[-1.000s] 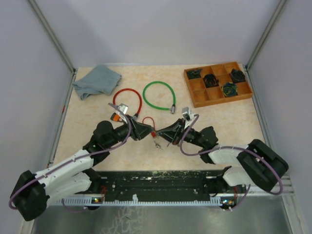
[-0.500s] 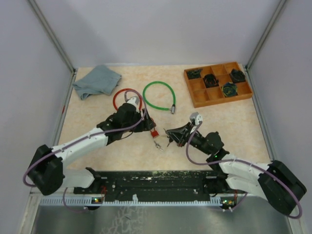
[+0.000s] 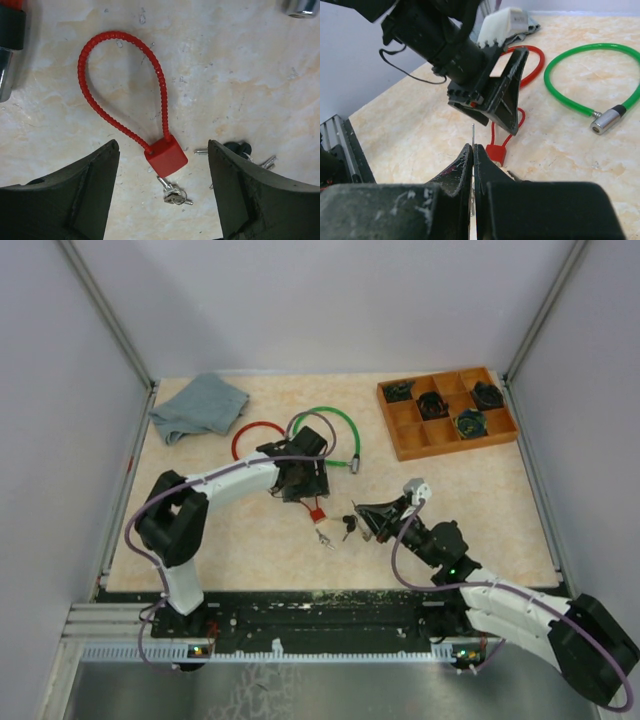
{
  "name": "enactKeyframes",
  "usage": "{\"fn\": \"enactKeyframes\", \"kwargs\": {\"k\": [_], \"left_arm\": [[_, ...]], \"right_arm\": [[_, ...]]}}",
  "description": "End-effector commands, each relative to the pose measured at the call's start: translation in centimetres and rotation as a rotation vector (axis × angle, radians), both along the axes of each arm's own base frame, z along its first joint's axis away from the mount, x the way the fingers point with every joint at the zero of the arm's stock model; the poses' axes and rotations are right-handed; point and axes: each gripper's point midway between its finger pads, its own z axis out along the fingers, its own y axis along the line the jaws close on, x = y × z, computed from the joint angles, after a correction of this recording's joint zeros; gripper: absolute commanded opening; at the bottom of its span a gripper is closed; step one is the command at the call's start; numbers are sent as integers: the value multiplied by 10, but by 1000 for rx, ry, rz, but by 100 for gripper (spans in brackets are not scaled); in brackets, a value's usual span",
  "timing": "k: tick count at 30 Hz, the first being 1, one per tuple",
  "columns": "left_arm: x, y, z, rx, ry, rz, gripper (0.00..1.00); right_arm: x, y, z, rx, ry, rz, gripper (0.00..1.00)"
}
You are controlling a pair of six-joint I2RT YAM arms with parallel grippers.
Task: Unlock with the key
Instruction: Pick up the lock from the center of the board.
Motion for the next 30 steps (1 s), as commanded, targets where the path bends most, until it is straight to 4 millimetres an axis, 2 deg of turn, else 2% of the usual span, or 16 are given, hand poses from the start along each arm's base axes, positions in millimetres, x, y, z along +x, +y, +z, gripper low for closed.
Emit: {"fn": "enactKeyframes", "kwargs": {"k": [1,9,18,24,29,30], "left_arm": [[-12,10,-15,76,122,88,75],[-26,2,-28,33,203,177,74],[-20,-9,-37,38,221,190,72],[-21,-3,-43,80,220,224,69],[-21,-7,-46,91,245,214,52],[-24,-5,-47,107,256,212,51]], "right_arm": [[5,-9,13,25,-51,-51,0],[4,-10,13,30,-55,-48,0],[3,-8,13,29,-51,-37,0],[3,-7,13,31,-50,-33,0],[2,-6,12,30,-45,-28,0],[2,-7,13,31,-46,-30,0]]}}
